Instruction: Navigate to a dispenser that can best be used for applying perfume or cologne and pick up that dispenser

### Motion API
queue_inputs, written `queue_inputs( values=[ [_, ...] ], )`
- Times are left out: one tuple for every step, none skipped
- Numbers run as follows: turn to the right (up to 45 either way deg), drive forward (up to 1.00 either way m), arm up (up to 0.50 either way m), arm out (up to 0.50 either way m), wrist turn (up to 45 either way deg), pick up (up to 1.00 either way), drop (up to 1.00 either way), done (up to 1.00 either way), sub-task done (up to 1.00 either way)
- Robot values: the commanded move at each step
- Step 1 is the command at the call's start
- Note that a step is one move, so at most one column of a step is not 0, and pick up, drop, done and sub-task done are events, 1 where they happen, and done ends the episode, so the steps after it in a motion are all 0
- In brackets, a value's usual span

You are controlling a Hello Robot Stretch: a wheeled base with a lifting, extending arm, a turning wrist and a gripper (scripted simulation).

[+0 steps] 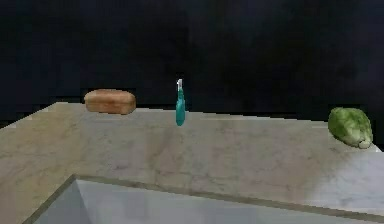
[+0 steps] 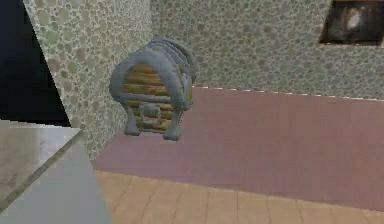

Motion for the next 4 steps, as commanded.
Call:
queue_inputs(
  values=[
    [-45.0, 0.00, 0.00, 0.00, 0.0, 0.00, 0.00, 0.00, 0.00],
    [-42.0, 0.00, 0.00, 0.00, 0.0, 0.00, 0.00, 0.00, 0.00],
    [45.0, 0.00, 0.00, 0.00, 0.0, 0.00, 0.00, 0.00, 0.00],
    [45.0, 0.00, 0.00, 0.00, 0.0, 0.00, 0.00, 0.00, 0.00]
  ],
)
